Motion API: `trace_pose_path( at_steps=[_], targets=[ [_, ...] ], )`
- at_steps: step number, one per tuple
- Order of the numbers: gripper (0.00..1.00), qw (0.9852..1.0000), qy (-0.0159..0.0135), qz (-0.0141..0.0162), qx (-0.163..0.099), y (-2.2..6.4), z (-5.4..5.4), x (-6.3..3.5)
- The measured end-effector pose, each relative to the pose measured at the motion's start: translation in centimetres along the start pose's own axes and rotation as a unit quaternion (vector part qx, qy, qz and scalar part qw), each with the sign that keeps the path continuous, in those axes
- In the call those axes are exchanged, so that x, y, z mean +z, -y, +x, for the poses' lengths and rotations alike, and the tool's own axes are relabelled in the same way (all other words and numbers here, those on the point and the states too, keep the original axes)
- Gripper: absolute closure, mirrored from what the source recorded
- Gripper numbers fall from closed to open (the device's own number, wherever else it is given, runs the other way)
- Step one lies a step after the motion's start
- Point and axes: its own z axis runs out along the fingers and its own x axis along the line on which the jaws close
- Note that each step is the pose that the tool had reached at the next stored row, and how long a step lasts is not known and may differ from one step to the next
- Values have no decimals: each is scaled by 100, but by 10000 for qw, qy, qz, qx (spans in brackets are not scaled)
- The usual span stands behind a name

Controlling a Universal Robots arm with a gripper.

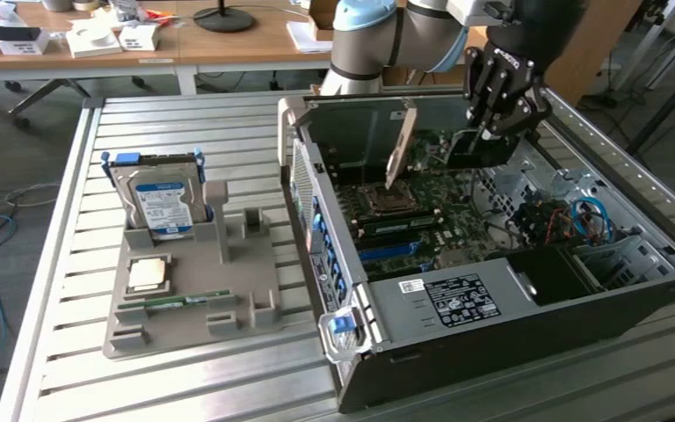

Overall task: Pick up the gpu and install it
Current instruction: 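Insert the gpu into the slot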

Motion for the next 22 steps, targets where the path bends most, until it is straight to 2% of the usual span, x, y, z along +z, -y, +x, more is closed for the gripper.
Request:
trace_pose_path(
  at_steps=[9,22],
  targets=[
    [74,9999,0,70,-93,-39,3,81],
    [74,9997,-1,112,-220,-99,6,171]
  ],
)
